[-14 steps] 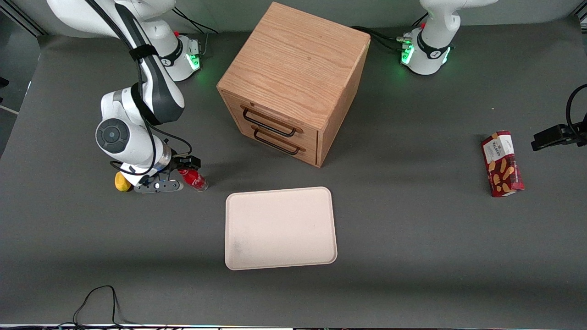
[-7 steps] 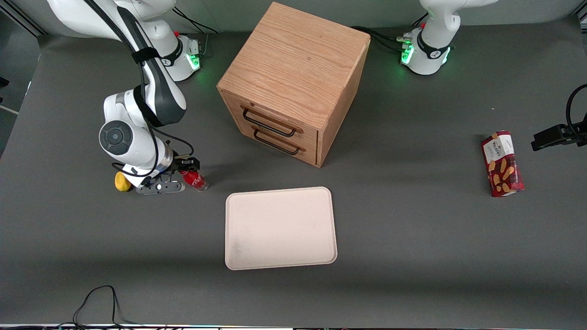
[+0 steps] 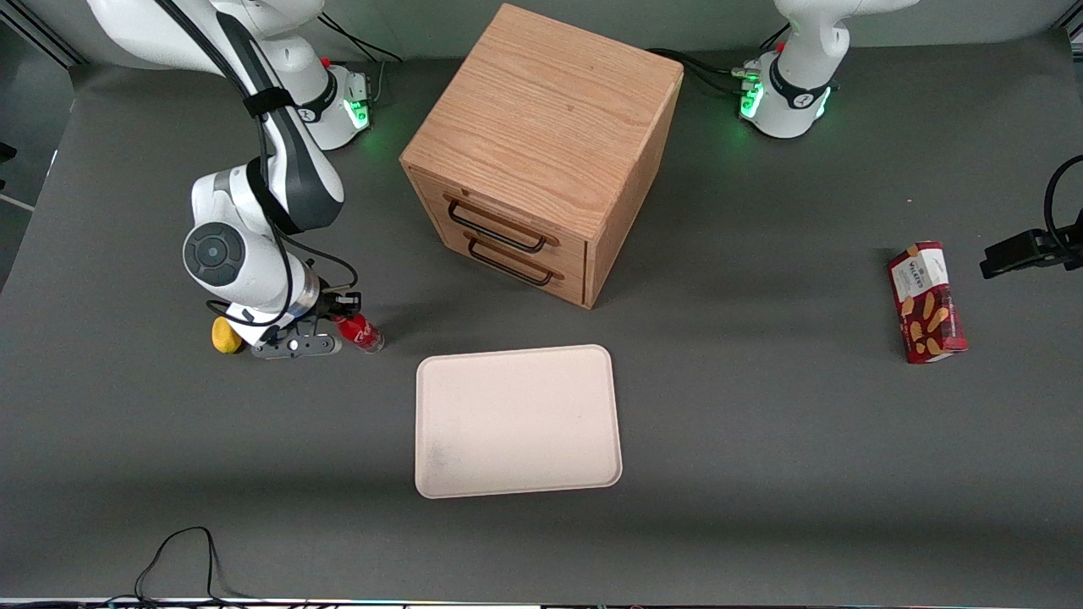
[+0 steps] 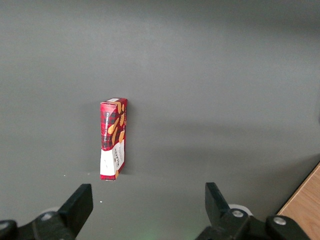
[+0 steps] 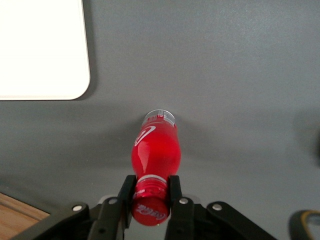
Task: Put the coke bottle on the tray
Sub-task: 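Close the right gripper around the bottle's cap end, then lift the bottle and carry it toward the cream tray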
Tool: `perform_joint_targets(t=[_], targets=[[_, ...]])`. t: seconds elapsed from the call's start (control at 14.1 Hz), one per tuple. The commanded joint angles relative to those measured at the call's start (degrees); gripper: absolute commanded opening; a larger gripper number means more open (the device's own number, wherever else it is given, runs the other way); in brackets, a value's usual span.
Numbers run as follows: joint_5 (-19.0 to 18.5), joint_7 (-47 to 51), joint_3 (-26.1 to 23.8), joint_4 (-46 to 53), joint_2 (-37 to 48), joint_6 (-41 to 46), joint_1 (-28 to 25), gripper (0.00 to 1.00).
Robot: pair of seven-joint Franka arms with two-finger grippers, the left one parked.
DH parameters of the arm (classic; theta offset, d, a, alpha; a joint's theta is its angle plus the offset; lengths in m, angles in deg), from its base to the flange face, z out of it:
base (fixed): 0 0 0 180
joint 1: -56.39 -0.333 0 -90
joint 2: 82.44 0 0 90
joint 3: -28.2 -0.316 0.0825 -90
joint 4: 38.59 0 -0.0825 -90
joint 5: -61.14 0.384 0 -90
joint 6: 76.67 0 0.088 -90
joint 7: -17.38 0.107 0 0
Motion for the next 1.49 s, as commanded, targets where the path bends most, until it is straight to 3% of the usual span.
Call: perform_joint_targets(t=[0.0, 0.14, 0.78, 1.14, 1.42], targets=[[-0.67, -0.05, 0.27, 0.04, 0.86, 0.37, -0.55, 0.0], [-0.67, 0.13, 0.27, 1.96, 2.09, 4.74, -0.46, 0.0], [-0.06, -0.66, 2.81, 25.68, 5.61, 39.81, 0.15, 0.0], [0.12, -0.05, 2.9, 32.8, 2.9, 42.04, 0.59, 0.0], [1.95, 3.89, 2.64, 46.76, -9.3, 44.75, 0.68, 0.0]])
